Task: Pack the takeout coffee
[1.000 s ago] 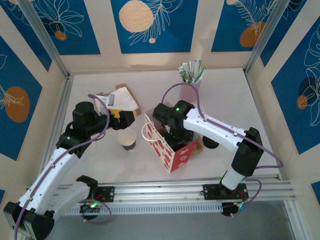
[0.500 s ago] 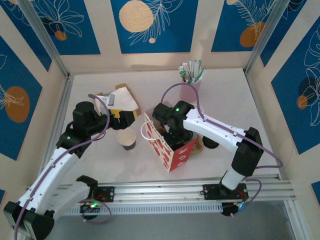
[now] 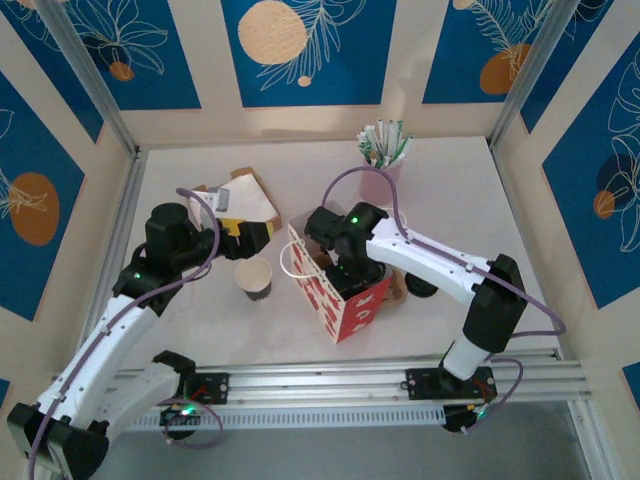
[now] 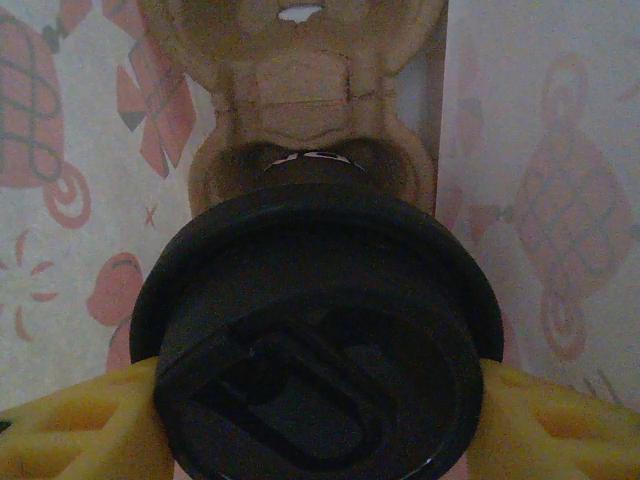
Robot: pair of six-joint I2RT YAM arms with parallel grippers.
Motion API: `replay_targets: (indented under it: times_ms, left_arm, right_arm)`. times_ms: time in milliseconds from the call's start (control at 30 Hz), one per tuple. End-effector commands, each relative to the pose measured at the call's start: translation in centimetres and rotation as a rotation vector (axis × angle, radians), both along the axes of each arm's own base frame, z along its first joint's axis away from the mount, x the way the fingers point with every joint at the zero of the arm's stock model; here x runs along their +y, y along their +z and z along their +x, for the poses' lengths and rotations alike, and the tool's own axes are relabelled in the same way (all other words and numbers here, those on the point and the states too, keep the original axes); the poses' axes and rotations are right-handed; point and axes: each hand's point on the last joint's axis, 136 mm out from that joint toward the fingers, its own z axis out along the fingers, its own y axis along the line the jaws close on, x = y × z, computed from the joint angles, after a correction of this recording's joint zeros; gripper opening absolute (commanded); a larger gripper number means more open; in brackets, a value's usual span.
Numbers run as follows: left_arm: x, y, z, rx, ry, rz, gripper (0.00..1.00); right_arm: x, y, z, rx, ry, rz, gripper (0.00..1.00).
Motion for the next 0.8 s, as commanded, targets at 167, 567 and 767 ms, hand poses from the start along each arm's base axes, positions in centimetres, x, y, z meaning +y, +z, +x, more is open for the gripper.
replay_targets:
  times_ms: [167, 567, 767]
  left_arm:
    - [-0.42, 1.03, -0.2, -0.044, -0.027, -0.009, 0.99]
    - [-0.57, 1.24, -0.14, -0.047, -0.031, -0.011, 0.99]
    - [-0.65, 1.25, -0.12, -0.047, -0.034, -0.009, 0.99]
  right_arm:
    - [-0.04, -0.11, -0.36, 0.024, 0.007, 0.012, 0.58]
    - [-0.05, -0.49, -0.53, 0.036, 0.011, 0.01, 0.58]
    - [-0.08, -0.52, -0.66, 0.052, 0.007, 0.004, 0.58]
